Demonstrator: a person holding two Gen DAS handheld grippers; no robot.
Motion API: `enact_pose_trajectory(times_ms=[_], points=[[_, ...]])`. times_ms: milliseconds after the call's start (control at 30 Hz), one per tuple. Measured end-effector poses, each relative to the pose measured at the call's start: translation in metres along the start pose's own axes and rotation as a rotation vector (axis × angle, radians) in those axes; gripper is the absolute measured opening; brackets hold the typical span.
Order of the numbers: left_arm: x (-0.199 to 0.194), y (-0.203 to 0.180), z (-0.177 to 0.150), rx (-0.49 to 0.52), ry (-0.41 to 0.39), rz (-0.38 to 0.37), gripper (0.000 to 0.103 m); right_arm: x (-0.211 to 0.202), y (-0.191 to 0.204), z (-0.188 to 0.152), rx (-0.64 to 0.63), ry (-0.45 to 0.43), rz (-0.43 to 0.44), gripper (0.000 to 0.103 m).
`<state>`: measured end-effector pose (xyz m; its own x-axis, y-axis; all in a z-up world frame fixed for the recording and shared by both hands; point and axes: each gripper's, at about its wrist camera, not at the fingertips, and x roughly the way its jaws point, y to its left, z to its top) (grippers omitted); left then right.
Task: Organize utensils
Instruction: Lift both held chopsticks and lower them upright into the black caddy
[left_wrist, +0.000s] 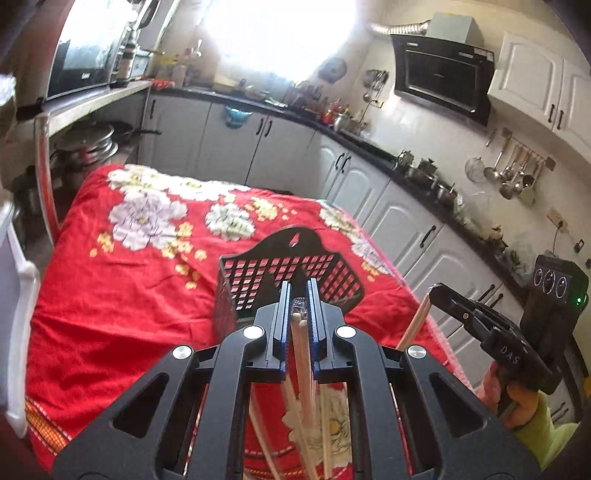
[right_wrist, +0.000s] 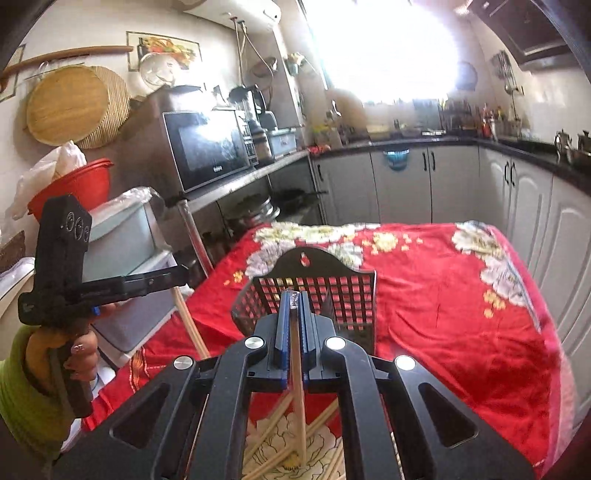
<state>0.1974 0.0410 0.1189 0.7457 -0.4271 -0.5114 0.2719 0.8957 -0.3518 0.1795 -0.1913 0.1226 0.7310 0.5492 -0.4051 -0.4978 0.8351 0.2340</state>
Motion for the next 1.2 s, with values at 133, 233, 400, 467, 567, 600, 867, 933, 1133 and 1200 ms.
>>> enact_pose_trajectory(times_ms=[133, 233, 400, 467, 567, 600, 867, 933, 1133, 1200], points=[[-0.004, -0.008, 0.014, 0.012, -0.020, -0.022, 0.003, -0.006, 0.003, 0.013, -0.013, -0.032, 0.002, 0.005], [-0.006, -0.015, 0.024, 0.029, -0.038, -0.029, 0.003, -0.008, 0.005, 0.023, -0.024, -0.056, -0.001, 0.005], [-0.015, -0.026, 0.046, 0.048, -0.082, -0.042, 0.003, -0.015, 0.005, 0.043, -0.034, -0.105, 0.003, 0.005], [-0.019, -0.031, 0.056, 0.062, -0.108, -0.043, 0.003, -0.018, 0.005, 0.052, -0.035, -0.128, 0.001, 0.005], [-0.025, -0.037, 0.070, 0.081, -0.143, -0.039, 0.003, -0.022, 0.004, 0.067, -0.037, -0.163, -0.005, 0.005], [-0.026, -0.038, 0.077, 0.084, -0.159, -0.038, 0.003, -0.023, 0.003, 0.071, -0.036, -0.172, -0.008, 0.005], [-0.024, -0.038, 0.109, 0.087, -0.219, 0.001, 0.003, -0.020, -0.002, 0.104, -0.026, -0.240, -0.027, 0.005], [-0.022, -0.036, 0.114, 0.089, -0.240, 0.021, 0.003, -0.016, -0.002, 0.110, -0.031, -0.256, -0.035, 0.005], [-0.010, -0.025, 0.118, 0.078, -0.257, 0.063, 0.003, 0.000, -0.005, 0.120, -0.041, -0.280, -0.069, 0.005], [-0.003, -0.021, 0.116, 0.074, -0.253, 0.073, 0.003, 0.007, -0.008, 0.119, -0.046, -0.284, -0.087, 0.005]])
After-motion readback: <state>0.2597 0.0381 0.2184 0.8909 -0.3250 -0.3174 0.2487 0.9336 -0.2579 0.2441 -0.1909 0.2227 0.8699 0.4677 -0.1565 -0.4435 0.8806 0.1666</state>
